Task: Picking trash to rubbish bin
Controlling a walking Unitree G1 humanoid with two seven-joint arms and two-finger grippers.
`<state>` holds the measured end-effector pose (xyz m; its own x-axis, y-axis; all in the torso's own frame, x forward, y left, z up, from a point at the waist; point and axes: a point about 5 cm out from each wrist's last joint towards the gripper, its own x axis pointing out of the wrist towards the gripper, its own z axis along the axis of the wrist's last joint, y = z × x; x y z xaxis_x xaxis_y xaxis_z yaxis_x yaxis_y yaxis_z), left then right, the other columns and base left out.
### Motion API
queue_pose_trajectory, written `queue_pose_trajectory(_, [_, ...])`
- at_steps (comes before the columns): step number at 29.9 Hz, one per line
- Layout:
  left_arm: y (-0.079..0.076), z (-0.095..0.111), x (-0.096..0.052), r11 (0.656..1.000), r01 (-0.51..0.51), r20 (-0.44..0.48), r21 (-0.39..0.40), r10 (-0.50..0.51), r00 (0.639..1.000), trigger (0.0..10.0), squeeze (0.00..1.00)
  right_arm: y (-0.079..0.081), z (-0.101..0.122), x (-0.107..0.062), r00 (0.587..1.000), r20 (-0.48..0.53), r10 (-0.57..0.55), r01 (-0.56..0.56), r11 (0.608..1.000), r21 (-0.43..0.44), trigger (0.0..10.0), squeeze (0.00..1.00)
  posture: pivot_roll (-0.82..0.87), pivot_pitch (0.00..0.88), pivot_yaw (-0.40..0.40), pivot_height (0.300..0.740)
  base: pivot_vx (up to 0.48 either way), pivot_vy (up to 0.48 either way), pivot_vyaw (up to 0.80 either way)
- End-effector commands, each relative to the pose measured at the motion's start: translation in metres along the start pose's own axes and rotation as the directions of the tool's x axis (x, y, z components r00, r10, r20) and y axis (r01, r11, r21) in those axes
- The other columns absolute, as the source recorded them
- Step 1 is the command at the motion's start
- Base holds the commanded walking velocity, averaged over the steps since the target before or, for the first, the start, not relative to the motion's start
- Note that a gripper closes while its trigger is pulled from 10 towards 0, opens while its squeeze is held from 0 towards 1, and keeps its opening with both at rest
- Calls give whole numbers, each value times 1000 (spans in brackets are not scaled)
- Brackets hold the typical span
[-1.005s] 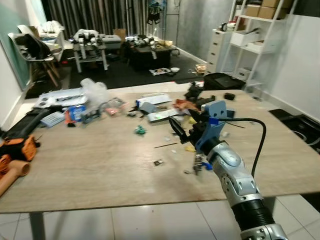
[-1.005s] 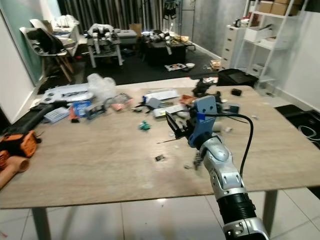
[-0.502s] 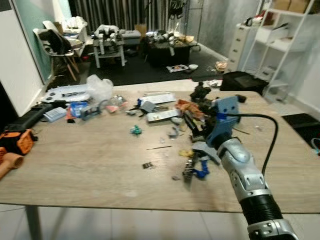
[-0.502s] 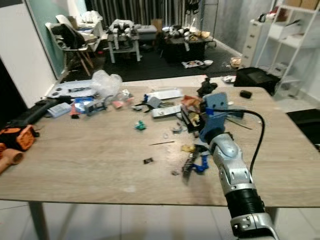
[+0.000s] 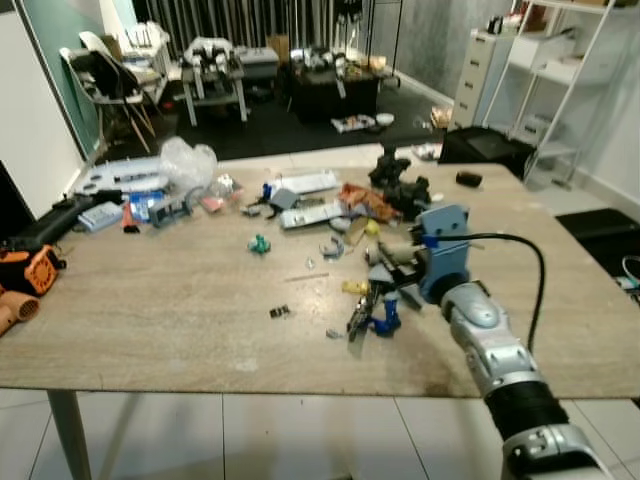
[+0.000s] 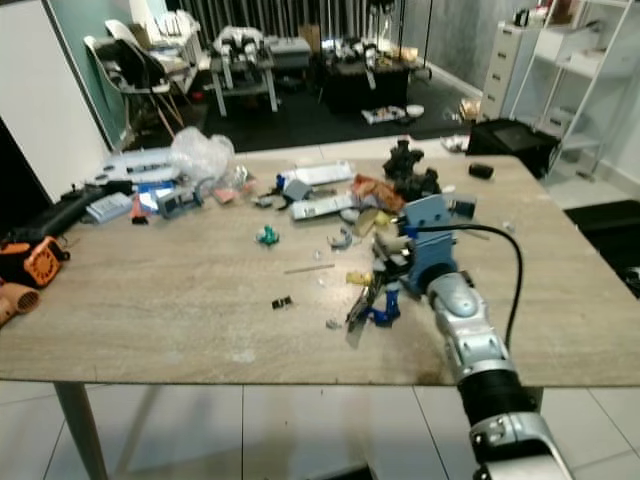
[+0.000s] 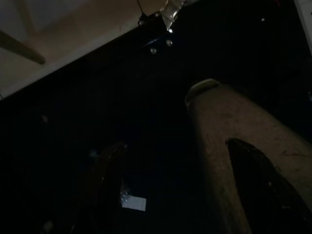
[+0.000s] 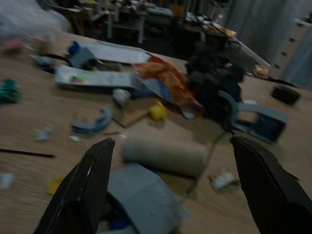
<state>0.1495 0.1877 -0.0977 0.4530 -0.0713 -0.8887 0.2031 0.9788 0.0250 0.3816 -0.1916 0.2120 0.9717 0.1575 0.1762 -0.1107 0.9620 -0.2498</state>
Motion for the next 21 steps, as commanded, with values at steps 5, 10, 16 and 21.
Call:
queue_pose_trajectory(5, [3, -50, -10, 1000, 20, -155, 19, -17, 988, 10000, 0, -9, -9, 1, 999, -36, -33, 33, 999, -1, 10000, 835, -157, 286, 75, 740, 0, 0, 0])
queue_pose_trajectory(10, [17, -67, -19, 1000, 0, -177, 30, 5, 984, 10000, 0, -17, -14, 2, 999, -39, -35, 39, 995, 89, 10000, 0, -121, 340, 89, 740, 0, 0, 0])
queue_pose_trajectory(16, [27, -78, -25, 999, -20, -188, 28, 25, 982, 10000, 0, -18, -11, 1, 1000, 12, -11, 9, 986, 165, 10000, 0, -83, 377, 98, 740, 0, 0, 0])
queue_pose_trajectory(21, [27, -85, -28, 999, -17, -192, 29, 23, 981, 10000, 0, -21, -7, 4, 999, 38, 2, -9, 984, 180, 10000, 0, -77, 392, 96, 740, 0, 0, 0])
